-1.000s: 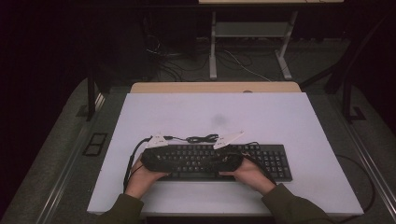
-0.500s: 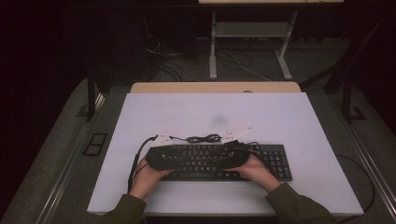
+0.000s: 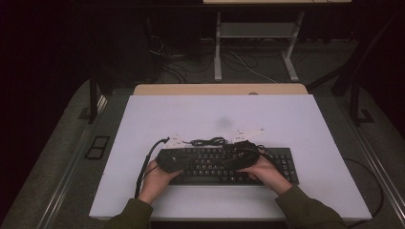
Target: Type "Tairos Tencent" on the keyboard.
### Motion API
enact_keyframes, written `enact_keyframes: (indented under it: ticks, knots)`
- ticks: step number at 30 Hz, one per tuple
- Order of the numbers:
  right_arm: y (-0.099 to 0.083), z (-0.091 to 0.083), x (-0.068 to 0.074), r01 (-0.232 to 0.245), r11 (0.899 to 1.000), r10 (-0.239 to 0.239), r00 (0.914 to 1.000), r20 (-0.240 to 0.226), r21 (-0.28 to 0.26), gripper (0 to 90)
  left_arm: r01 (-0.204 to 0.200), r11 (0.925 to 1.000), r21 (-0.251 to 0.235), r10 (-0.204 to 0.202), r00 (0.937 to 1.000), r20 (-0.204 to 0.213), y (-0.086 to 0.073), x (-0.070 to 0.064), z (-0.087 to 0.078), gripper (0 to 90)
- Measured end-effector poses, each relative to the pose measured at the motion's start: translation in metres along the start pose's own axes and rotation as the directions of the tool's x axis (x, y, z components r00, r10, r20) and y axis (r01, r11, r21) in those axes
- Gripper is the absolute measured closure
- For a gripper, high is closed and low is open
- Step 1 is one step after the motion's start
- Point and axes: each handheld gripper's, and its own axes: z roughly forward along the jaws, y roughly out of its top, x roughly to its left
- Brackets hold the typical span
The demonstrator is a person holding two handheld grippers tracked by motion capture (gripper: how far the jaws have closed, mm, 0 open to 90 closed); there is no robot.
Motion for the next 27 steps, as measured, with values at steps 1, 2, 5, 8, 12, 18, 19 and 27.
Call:
enact_keyframes:
  ticks: [1, 2, 5, 8, 12, 18, 19, 27]
  knots:
    - [0.0, 0.0, -0.001, -0.003, 1.0, 0.003, 1.0, 0.002, -0.004, 24.9, 0.0, 1.0, 0.001, 0.0, 1.0, 0.001, 0.001, 0.001, 0.001, 88.9]
    - [0.0, -0.001, -0.002, -0.007, 1.0, 0.007, 1.0, 0.004, -0.006, 24.9, 0.002, 1.0, 0.005, -0.002, 1.0, 0.0, 0.001, 0.001, 0.003, 89.0]
    - [-0.001, -0.001, -0.004, -0.012, 1.0, 0.012, 0.9999, 0.01, -0.012, 24.2, 0.003, 0.9999, 0.011, -0.003, 1.0, 0.001, 0.001, 0.001, 0.007, 89.0]
    - [-0.002, -0.002, -0.004, -0.014, 1.0, 0.014, 0.9999, 0.01, -0.017, 23.5, -0.011, 0.9995, 0.03, 0.011, 0.9999, 0.006, 0.002, 0.002, 0.009, 89.0]
    - [-0.004, -0.004, -0.005, -0.009, 1.0, 0.009, 0.9999, 0.011, -0.017, 23.6, -0.011, 0.9993, 0.035, 0.011, 0.9999, 0.005, 0.003, 0.0, 0.011, 89.1]
    - [-0.004, -0.005, -0.006, -0.011, 1.0, 0.012, 0.9998, 0.017, -0.024, 23.5, -0.026, 0.9983, 0.051, 0.026, 0.9997, 0.004, 0.002, 0.0, 0.012, 89.1]
    - [-0.004, -0.005, -0.005, -0.01, 1.0, 0.011, 0.9998, 0.017, -0.024, 23.5, -0.023, 0.9985, 0.049, 0.023, 0.9997, 0.005, 0.002, 0.0, 0.011, 89.1]
    - [-0.004, -0.007, -0.005, -0.009, 1.0, 0.009, 0.9997, 0.022, -0.026, 22.5, -0.019, 0.9998, -0.001, 0.019, 0.9996, 0.022, 0.005, 0.0, 0.0, 82.9]
